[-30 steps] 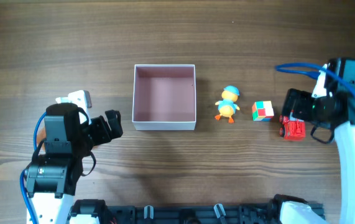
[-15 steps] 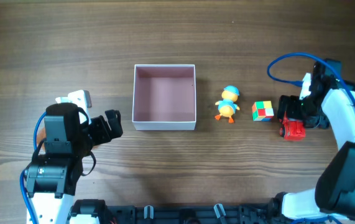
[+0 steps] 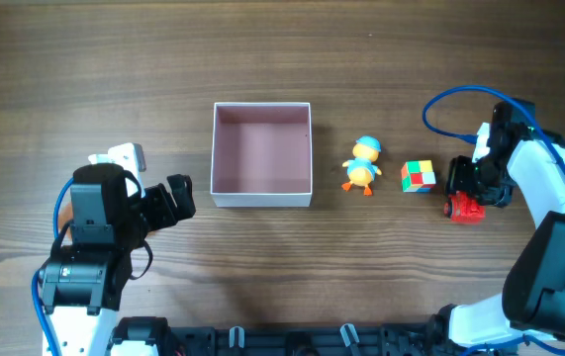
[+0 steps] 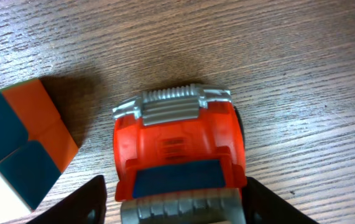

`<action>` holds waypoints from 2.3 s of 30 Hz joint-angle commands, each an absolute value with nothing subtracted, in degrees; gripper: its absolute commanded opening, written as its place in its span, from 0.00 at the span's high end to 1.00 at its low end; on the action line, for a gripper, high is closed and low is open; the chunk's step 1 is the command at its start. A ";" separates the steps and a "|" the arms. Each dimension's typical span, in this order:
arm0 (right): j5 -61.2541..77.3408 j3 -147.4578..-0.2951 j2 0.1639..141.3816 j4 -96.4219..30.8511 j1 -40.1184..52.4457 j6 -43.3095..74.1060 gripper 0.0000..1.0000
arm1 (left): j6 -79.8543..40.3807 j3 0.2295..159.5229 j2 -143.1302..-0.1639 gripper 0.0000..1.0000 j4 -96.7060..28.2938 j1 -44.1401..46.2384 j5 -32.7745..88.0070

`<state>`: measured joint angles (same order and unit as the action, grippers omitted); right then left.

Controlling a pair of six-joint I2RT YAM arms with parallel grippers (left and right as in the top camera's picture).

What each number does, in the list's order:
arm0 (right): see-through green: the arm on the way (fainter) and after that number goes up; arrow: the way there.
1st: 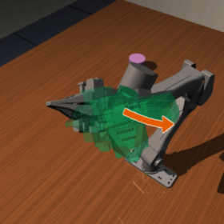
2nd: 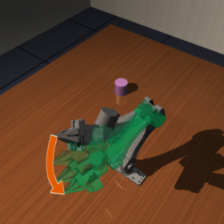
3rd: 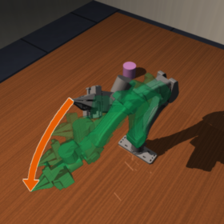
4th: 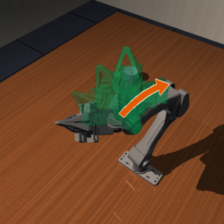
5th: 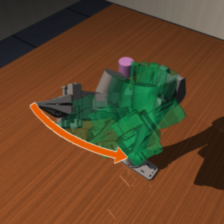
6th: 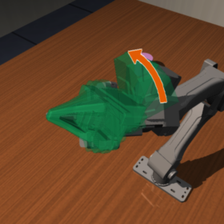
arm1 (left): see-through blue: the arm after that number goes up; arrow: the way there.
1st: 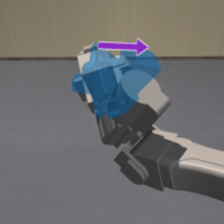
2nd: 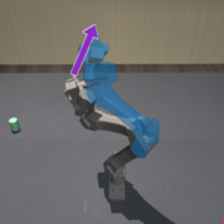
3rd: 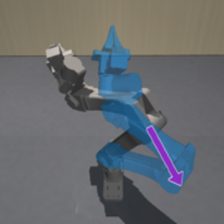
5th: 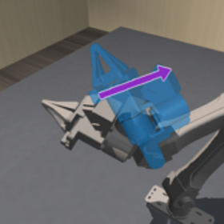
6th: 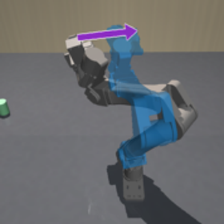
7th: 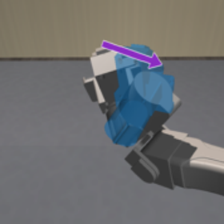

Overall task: Pack container
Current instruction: 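Lower the right gripper onto the red toy truck and grasp it, then carry the red truck left and release it inside the box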

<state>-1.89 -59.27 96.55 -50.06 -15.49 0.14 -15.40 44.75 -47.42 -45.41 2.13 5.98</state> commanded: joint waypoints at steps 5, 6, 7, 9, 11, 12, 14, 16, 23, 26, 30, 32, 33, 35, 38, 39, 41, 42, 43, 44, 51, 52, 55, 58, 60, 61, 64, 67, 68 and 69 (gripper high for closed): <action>-1.19 -59.00 96.86 -50.15 -15.68 1.48 0.69 | -15.88 45.78 -47.22 0.00 -45.23 2.07 7.03; -1.15 -59.02 96.86 -50.15 -15.66 1.72 0.79 | -15.86 45.78 -47.22 0.00 -45.23 2.07 7.03; -1.15 -59.02 96.86 -50.22 -15.66 1.74 0.85 | -15.88 45.78 -47.22 0.00 -45.21 2.07 7.03; -1.15 -59.02 96.86 -50.22 -15.66 2.11 0.96 | -15.88 45.78 -47.22 0.00 -45.21 2.07 7.03; -1.19 -59.35 96.84 -50.59 -15.66 5.02 0.96 | -15.88 45.78 -47.22 0.00 -45.21 2.07 7.03; -1.23 -60.16 96.77 -51.48 -15.66 6.20 0.96 | -15.88 45.78 -47.22 0.00 -45.21 2.07 7.03; -1.19 -62.78 96.01 -54.30 -15.62 6.61 0.96 | -15.88 45.78 -47.22 0.00 -45.21 2.07 7.03; -1.19 -67.72 94.08 -58.98 -15.42 7.70 0.96 | -15.88 45.78 -47.22 0.00 -45.21 2.07 7.03; 6.52 -84.18 78.63 -64.27 -2.15 10.46 0.95 | -15.88 45.78 -47.22 0.00 -45.23 2.07 7.03; 6.04 -85.67 74.48 -56.49 12.25 18.74 0.96 | -15.88 45.78 -47.22 0.00 -45.19 2.07 7.03; -1.19 -85.67 78.54 -46.54 29.10 27.16 0.96 | -15.88 45.78 -47.22 0.00 -45.21 2.07 7.05; -2.63 -85.67 84.31 -42.87 34.17 27.18 0.96 | -15.88 45.78 -47.22 0.00 -45.21 2.07 7.03; -2.72 -85.67 88.49 -40.99 35.83 27.22 0.96 | -15.88 45.78 -47.22 0.00 -45.21 2.07 7.05; -2.81 -85.67 94.15 -39.64 36.58 29.28 0.96 | -15.88 45.78 -47.22 0.00 -45.23 2.07 7.05; -2.74 -85.67 102.37 -38.89 36.29 32.99 0.96 | -15.88 45.78 -47.22 0.00 -45.23 2.07 7.03; -2.74 -85.67 103.92 -38.70 36.32 32.95 0.96 | -15.88 45.78 -47.22 0.00 -45.23 2.07 7.03; -2.81 -85.67 106.54 -38.54 36.29 32.93 0.96 | -15.53 45.78 -47.22 0.00 -45.23 2.07 6.96; -3.14 -85.67 107.35 -38.54 36.25 32.93 0.96 | -14.70 45.78 -47.22 0.00 -45.21 2.07 6.37; -3.44 -85.67 107.70 -38.54 36.16 32.93 0.96 | -13.67 45.78 -47.22 0.00 -45.21 2.07 4.40; -3.51 -85.67 108.25 -38.52 35.94 32.93 0.96 | -13.67 45.78 -47.22 0.00 -45.19 2.07 -0.10; -7.77 -85.65 109.32 -40.40 34.81 33.10 0.96 | -13.69 46.30 -47.77 0.00 -44.42 -1.39 -15.97; -8.01 -85.60 109.32 -40.42 34.79 32.99 0.96 | -13.72 46.30 -47.94 0.00 -44.40 -1.80 -15.92; -9.50 -85.49 109.49 -41.23 34.79 32.99 0.96 | -13.72 46.30 -47.94 0.00 -44.40 -1.89 -15.92; -12.08 -85.38 110.83 -43.13 34.79 33.28 0.96 | -13.72 46.30 -47.94 0.00 -44.38 -1.89 -15.40; -12.10 -85.38 111.61 -43.53 34.79 33.21 0.96 | -13.72 46.30 -47.97 0.00 -44.36 -1.89 -14.98; -12.25 -85.38 111.68 -43.46 34.79 33.21 0.96 | -13.72 46.30 -47.97 0.00 -44.34 -1.87 -14.87; -12.27 -85.38 111.79 -41.89 34.79 32.93 0.96 | -13.74 46.30 -47.97 0.00 -43.94 -1.87 -14.85; -14.48 -85.38 111.79 -41.08 34.79 32.99 0.94 | -13.74 46.30 -47.97 0.00 -43.92 -1.87 -14.83; -15.53 -85.38 111.79 -41.43 34.79 33.01 0.94 | -13.74 46.30 -47.97 0.00 -43.92 -1.87 -14.85; -16.91 -85.38 111.79 -42.06 34.79 33.04 0.93 | -13.74 46.30 -47.97 0.00 -43.92 -1.87 -14.83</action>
